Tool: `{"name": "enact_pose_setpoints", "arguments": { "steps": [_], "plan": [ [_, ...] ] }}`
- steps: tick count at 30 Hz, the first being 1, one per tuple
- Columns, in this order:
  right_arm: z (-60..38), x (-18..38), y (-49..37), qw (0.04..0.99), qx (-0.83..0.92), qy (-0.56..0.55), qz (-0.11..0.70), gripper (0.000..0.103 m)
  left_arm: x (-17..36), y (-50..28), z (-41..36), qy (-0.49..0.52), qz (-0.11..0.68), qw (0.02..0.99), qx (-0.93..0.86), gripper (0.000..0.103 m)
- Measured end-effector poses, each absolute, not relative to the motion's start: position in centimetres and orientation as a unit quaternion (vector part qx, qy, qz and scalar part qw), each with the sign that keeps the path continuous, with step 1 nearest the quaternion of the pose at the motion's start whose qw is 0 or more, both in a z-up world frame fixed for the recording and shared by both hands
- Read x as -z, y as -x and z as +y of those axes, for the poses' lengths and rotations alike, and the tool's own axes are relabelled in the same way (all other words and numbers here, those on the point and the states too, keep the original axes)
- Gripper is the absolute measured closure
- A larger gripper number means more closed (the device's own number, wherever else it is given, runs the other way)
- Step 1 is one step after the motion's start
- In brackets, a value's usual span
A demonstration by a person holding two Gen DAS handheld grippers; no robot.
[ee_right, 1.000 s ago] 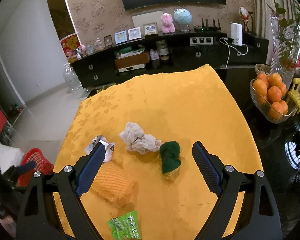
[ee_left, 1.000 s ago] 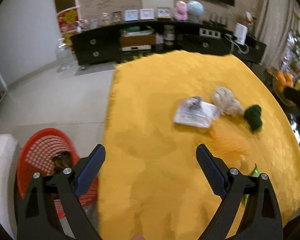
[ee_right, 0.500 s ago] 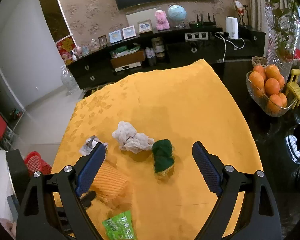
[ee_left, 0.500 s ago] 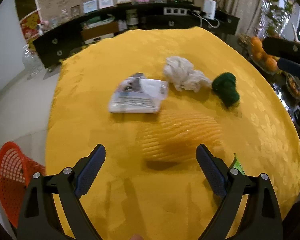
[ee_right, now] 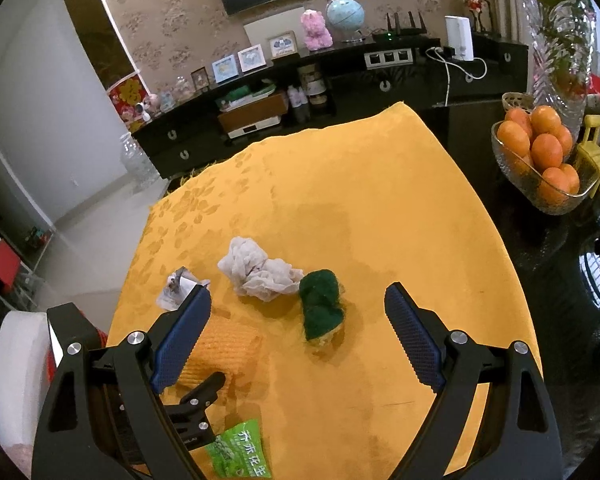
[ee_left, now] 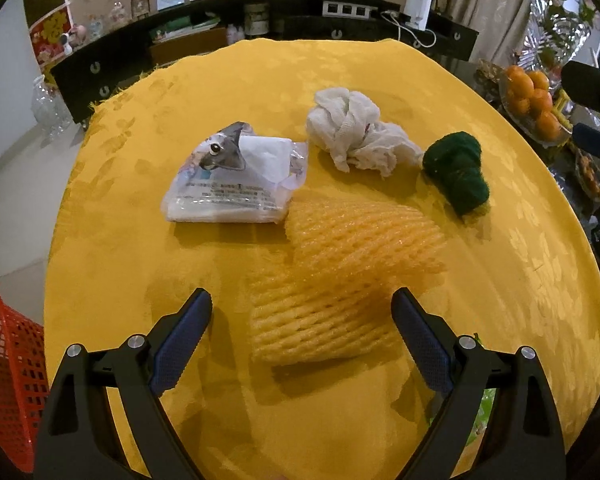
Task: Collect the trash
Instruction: 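Grasp the orange foam net with the left tool while the right tool grasps the green knit item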
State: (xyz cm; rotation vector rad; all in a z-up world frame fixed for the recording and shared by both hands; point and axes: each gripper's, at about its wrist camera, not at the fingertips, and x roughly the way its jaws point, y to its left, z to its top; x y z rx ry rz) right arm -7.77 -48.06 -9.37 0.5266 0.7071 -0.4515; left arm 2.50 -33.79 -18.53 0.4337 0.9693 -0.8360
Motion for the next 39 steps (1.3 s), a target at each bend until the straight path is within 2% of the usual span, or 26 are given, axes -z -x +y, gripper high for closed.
{"name": "enact_pose_setpoints", "arguments": {
  "steps": [2,4,7,8,11,19,30,39],
  "plan": [
    [-48.1,9.4,7.7,0.88,0.217,-0.252,0.34,0.017,18.5,-2.6,-33.7,-0.193,0.452,0.775,0.397,0.029],
    [-48.1,9.4,7.7,0.879,0.217,-0.254,0.34,0.017,18.4,-2.6,-33.6,-0.19,0.453,0.772,0.403,0.036],
    [-48.1,9.6,7.7,0.878,0.216,-0.257,0.342,0.017,18.2,-2.5,-33.3,-0.189,0.451,0.772,0.406,0.041],
    [-48.1,9.6,7.7,0.878,0.217,-0.256,0.342,0.017,18.2,-2.5,-33.2,-0.185,0.453,0.77,0.409,0.048],
    [-48.2,9.8,7.6,0.876,0.218,-0.257,0.344,0.017,18.1,-2.4,-32.9,-0.175,0.46,0.763,0.42,0.058],
    [-48.2,10.2,7.4,0.874,0.218,-0.264,0.346,0.017,17.3,-1.8,-32.1,-0.168,0.463,0.751,0.44,0.078],
    [-48.5,10.6,6.8,0.869,0.232,-0.26,0.352,0.017,13.0,-2.6,-29.0,-0.129,0.428,0.785,0.429,0.08],
    [-48.7,13.5,3.6,0.862,0.252,-0.211,0.386,0.017,10.2,-4.0,-26.3,-0.121,0.391,0.831,0.377,0.08]
  ]
}}
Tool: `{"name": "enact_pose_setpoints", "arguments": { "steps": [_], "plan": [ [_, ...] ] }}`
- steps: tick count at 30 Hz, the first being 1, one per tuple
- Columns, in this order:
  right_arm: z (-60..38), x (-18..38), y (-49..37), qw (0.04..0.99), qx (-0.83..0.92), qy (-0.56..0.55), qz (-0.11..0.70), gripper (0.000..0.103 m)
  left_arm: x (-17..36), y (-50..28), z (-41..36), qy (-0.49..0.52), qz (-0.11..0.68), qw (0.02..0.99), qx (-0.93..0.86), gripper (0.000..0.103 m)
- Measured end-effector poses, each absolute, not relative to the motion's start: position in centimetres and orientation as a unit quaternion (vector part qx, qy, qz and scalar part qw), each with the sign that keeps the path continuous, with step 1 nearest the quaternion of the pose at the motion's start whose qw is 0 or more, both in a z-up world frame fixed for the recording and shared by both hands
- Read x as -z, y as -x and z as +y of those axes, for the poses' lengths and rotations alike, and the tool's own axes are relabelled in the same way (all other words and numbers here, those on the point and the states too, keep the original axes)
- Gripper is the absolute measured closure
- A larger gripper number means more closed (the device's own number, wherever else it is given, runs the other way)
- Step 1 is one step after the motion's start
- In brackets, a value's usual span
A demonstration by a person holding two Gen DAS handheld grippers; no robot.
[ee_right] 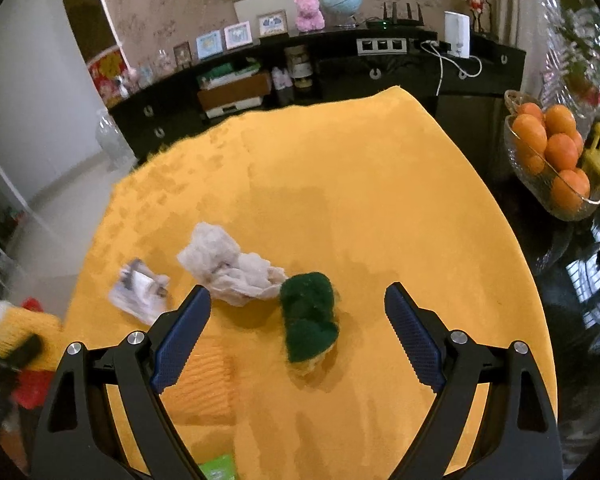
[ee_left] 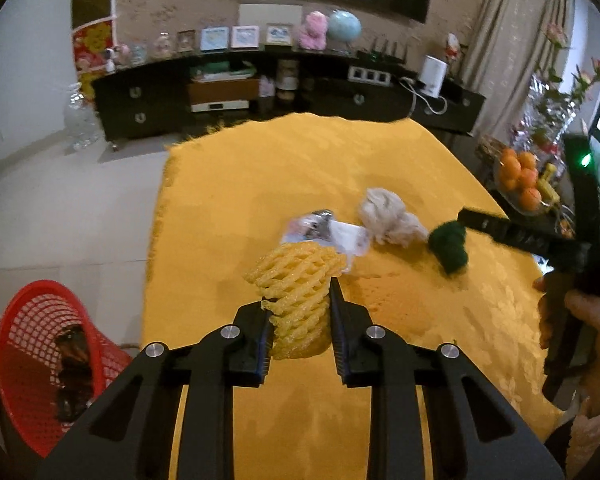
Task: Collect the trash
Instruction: 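Grasp the orange foam net with the left tool while the right tool grasps the green knit item, then carry foam net and green item over the red wastebasket and open both tools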
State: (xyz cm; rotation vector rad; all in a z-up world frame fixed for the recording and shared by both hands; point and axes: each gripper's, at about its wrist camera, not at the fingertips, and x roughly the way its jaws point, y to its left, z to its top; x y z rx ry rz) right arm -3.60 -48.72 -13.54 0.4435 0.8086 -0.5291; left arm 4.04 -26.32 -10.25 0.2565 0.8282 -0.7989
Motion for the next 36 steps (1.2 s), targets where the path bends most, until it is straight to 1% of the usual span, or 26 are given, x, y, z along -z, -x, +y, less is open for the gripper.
{"name": "enact_pose_setpoints", "arguments": {
  "steps": [7,9,10,12,13,15,17,21,28,36],
  "plan": [
    [-49.5,16.5,2.5,0.847,0.273,-0.202,0.41,0.018,9.6,-5.0,-24.5,-0.11,0.388,0.84,0.364,0.08],
    [-49.9,17.0,2.4,0.843,0.276,-0.203,0.414,0.028,9.6,-5.3,-23.9,-0.108,0.389,0.842,0.358,0.08],
    [-49.9,17.2,2.3,0.842,0.274,-0.205,0.417,0.032,9.6,-5.6,-23.6,-0.106,0.39,0.844,0.354,0.08],
    [-49.9,17.6,2.0,0.84,0.27,-0.204,0.424,0.045,9.6,-5.9,-23.2,-0.103,0.392,0.846,0.348,0.08],
    [-49.8,17.8,1.9,0.839,0.267,-0.203,0.428,0.048,9.6,-6.0,-23.0,-0.101,0.392,0.846,0.346,0.08],
    [-49.6,18.0,1.8,0.839,0.264,-0.2,0.432,0.06,9.5,-6.4,-22.7,-0.095,0.394,0.848,0.34,0.08],
    [-49.4,17.9,1.7,0.841,0.259,-0.195,0.434,0.064,9.4,-6.5,-22.6,-0.093,0.393,0.85,0.338,0.08],
    [-49.0,16.9,1.9,0.847,0.255,-0.188,0.426,0.068,9.3,-6.4,-22.5,-0.091,0.39,0.853,0.335,0.08],
    [-47.6,13.2,2.7,0.871,0.247,-0.178,0.385,0.068,8.8,-6.3,-22.4,-0.087,0.384,0.857,0.333,0.08],
    [-44.4,8.5,3.4,0.902,0.236,-0.134,0.335,0.068,7.5,-5.8,-21.2,-0.077,0.367,0.871,0.318,0.08]
  ]
}}
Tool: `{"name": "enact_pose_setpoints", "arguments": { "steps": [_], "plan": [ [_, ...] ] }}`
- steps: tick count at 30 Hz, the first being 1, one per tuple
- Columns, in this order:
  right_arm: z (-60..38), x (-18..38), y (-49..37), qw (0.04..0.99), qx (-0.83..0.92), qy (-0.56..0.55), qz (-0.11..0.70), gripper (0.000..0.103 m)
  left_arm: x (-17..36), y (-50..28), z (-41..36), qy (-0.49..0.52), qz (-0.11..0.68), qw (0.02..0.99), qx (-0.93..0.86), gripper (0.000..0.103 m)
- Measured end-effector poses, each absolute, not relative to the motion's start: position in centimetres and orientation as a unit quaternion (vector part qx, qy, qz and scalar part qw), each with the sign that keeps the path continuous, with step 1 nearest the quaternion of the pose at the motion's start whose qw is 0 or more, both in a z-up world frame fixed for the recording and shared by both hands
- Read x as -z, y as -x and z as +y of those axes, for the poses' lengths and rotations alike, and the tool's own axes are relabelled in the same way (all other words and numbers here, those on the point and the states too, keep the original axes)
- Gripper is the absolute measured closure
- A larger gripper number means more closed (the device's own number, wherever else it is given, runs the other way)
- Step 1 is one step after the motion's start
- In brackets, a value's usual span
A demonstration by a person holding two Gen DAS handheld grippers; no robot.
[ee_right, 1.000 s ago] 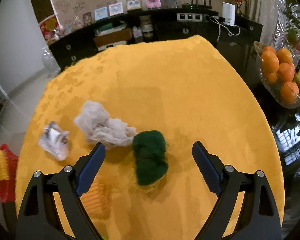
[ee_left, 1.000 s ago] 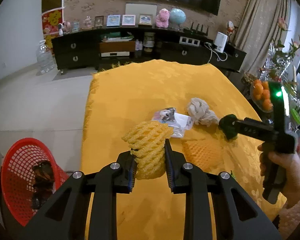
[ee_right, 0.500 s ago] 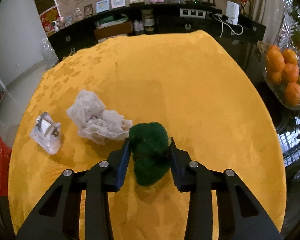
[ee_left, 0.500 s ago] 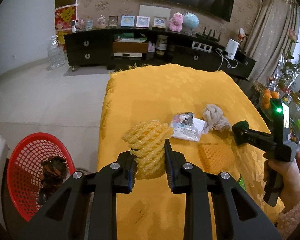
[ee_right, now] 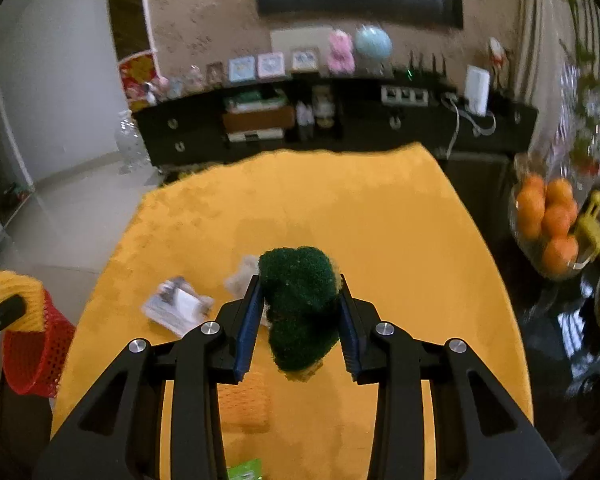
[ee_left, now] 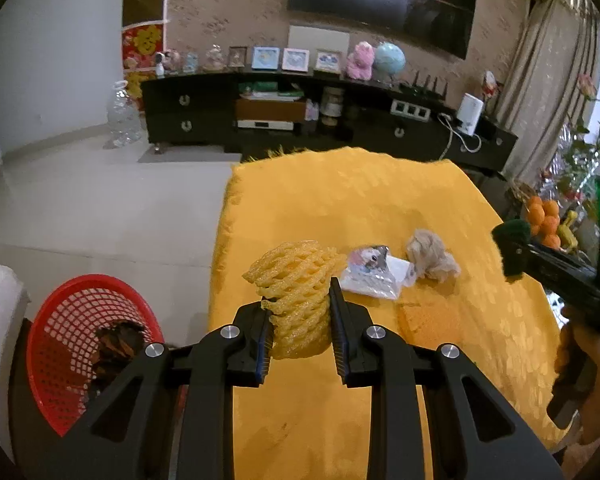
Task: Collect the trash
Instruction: 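Carry foam net and green item over the red wastebasket and open both tools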
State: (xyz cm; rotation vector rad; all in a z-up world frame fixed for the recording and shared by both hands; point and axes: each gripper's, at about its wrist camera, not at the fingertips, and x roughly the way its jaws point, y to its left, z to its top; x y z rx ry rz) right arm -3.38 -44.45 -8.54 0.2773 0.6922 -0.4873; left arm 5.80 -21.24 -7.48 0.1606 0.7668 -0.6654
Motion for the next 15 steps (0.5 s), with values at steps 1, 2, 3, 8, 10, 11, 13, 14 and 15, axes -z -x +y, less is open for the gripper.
{"name": "enact_pose_setpoints", "arguments": {
  "steps": [1,2,3,8,10,11,13,14,15],
  "plan": [
    [-43.9,7.9,3.5,0.907,0.23,-0.129,0.329,0.068,7.3,-5.8,-21.1,-0.074,0.365,0.872,0.316,0.08],
    [-43.4,7.4,3.6,0.91,0.225,-0.127,0.323,0.068,6.9,-5.9,-20.7,-0.071,0.362,0.875,0.313,0.08],
    [-43.1,7.1,3.7,0.912,0.222,-0.125,0.32,0.068,6.7,-5.9,-20.5,-0.069,0.36,0.877,0.31,0.08],
    [-41.4,4.8,4.3,0.924,0.211,-0.116,0.296,0.068,5.2,-6.0,-18.8,-0.06,0.341,0.894,0.285,0.08],
    [-40.7,4.0,4.3,0.928,0.207,-0.115,0.288,0.068,4.7,-6.1,-18.2,-0.054,0.339,0.897,0.278,0.08],
    [-40.3,3.6,4.3,0.93,0.203,-0.115,0.285,0.068,4.4,-6.2,-17.7,-0.051,0.336,0.9,0.274,0.08],
    [-39.4,2.9,4.3,0.934,0.192,-0.115,0.278,0.068,4.0,-6.2,-16.9,-0.047,0.332,0.903,0.267,0.08],
    [-39.0,2.6,4.3,0.936,0.185,-0.116,0.276,0.068,3.7,-6.2,-16.5,-0.046,0.329,0.905,0.264,0.08],
    [-38.6,2.3,4.2,0.938,0.178,-0.119,0.274,0.068,3.4,-6.2,-16.0,-0.045,0.326,0.908,0.259,0.08]
  ]
}}
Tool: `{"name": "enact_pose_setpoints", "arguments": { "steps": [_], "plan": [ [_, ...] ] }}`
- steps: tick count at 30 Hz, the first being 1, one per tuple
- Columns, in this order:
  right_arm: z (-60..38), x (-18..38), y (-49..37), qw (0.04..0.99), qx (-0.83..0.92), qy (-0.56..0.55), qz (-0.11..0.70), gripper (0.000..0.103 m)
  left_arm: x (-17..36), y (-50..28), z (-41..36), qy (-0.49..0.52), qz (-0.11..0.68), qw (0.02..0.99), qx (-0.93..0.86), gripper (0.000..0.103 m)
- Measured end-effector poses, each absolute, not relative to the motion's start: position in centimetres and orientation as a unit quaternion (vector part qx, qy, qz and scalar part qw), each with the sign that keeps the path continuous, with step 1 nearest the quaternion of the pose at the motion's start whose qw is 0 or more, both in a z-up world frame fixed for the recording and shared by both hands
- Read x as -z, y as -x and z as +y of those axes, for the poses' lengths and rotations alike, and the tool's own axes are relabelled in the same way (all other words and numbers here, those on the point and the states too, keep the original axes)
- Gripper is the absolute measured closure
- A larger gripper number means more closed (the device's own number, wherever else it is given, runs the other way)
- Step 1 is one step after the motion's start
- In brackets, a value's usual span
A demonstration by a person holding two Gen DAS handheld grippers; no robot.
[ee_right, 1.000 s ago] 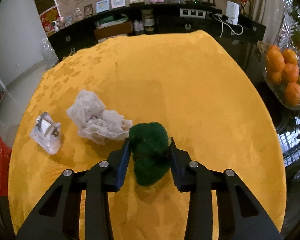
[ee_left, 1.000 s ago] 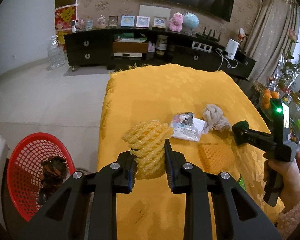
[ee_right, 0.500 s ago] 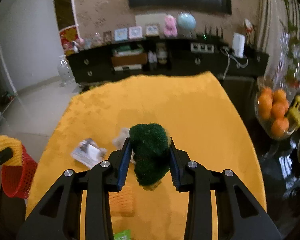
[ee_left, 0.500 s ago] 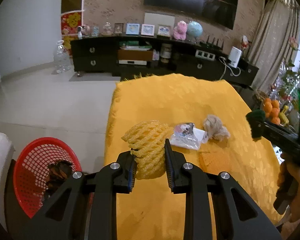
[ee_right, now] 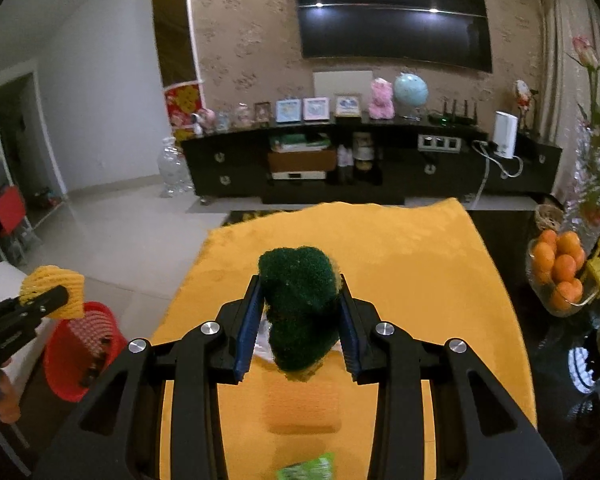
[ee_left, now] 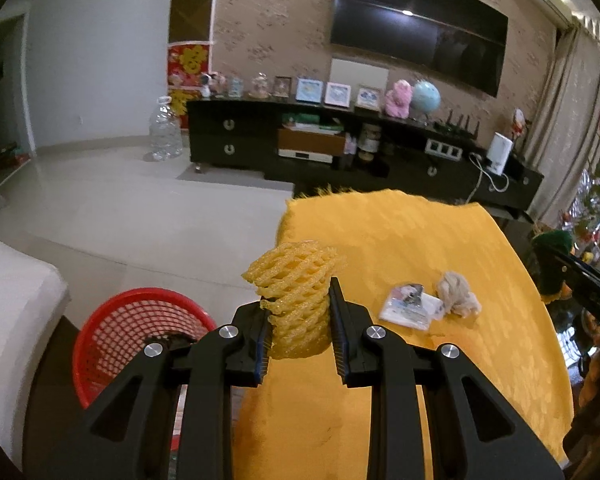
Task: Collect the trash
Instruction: 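Carry foam net and green item over the red wastebasket and open both tools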
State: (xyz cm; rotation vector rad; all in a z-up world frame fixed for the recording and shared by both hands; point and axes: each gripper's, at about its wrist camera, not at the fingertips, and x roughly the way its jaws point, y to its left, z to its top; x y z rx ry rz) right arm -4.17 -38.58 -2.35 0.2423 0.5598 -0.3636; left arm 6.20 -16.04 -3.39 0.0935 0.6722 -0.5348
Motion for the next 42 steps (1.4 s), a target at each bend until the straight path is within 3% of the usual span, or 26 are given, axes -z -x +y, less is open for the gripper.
{"name": "enact_pose_setpoints", "arguments": {
  "steps": [25,42],
  "plan": [
    [-26.0,-0.9,-5.0,0.959,0.037,-0.078,0.271,0.068,1.8,-9.6,-3.4,-0.008,0.309,0.94,0.144,0.08],
    [-21.4,2.8,-9.7,0.943,-0.055,-0.072,0.319,0.068,4.8,-11.7,-0.6,-0.018,0.345,0.933,0.101,0.079]
  ]
}}
